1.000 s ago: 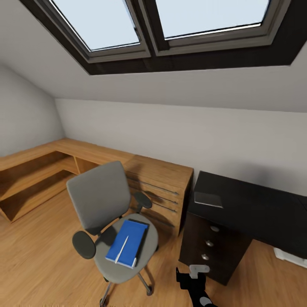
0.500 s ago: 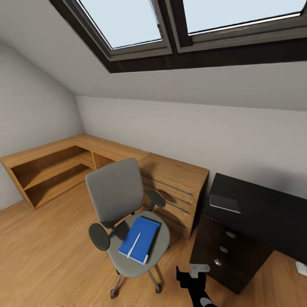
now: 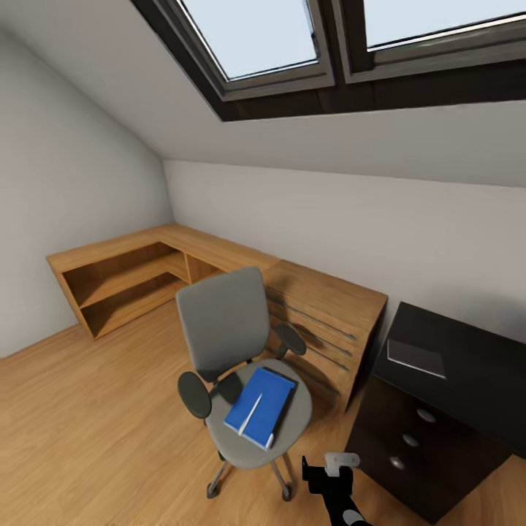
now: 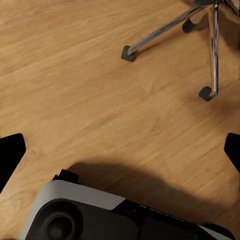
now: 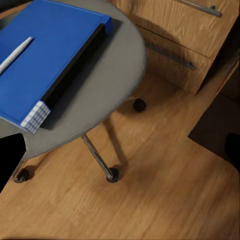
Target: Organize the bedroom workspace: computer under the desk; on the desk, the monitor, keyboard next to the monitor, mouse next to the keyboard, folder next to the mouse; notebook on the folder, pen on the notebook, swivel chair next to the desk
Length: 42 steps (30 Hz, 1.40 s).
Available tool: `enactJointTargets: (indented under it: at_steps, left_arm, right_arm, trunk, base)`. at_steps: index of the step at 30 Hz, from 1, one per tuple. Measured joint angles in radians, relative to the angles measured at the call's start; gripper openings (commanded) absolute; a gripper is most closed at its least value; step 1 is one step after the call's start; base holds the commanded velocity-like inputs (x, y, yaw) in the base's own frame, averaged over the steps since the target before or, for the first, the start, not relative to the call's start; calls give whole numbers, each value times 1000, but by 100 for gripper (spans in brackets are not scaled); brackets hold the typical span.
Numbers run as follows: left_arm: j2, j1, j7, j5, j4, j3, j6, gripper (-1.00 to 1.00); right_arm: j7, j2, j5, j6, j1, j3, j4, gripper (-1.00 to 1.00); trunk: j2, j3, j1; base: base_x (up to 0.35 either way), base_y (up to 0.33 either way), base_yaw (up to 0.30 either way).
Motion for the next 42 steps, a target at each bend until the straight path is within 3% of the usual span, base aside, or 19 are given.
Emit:
enactJointTargets:
  at_steps: [10, 27, 42]
  left_arm:
    - [0, 0, 0, 1, 0, 0, 0, 100]
    - [0, 0, 0, 1, 0, 0, 0, 100]
    - [0, 0, 0, 1, 0, 1, 0, 100]
  right_arm:
    - [0, -1, 0, 0, 0, -1, 0, 100]
    - [0, -2, -3, 0, 0, -1, 0, 100]
    - [0, -2, -3, 0, 0, -1, 0, 100]
  trunk:
    - [0, -8, 0]
    - [0, -11, 0]
    - [0, -3, 0]
  base:
    - [0, 0, 182]
    - [0, 0, -9]
    - [0, 0, -174]
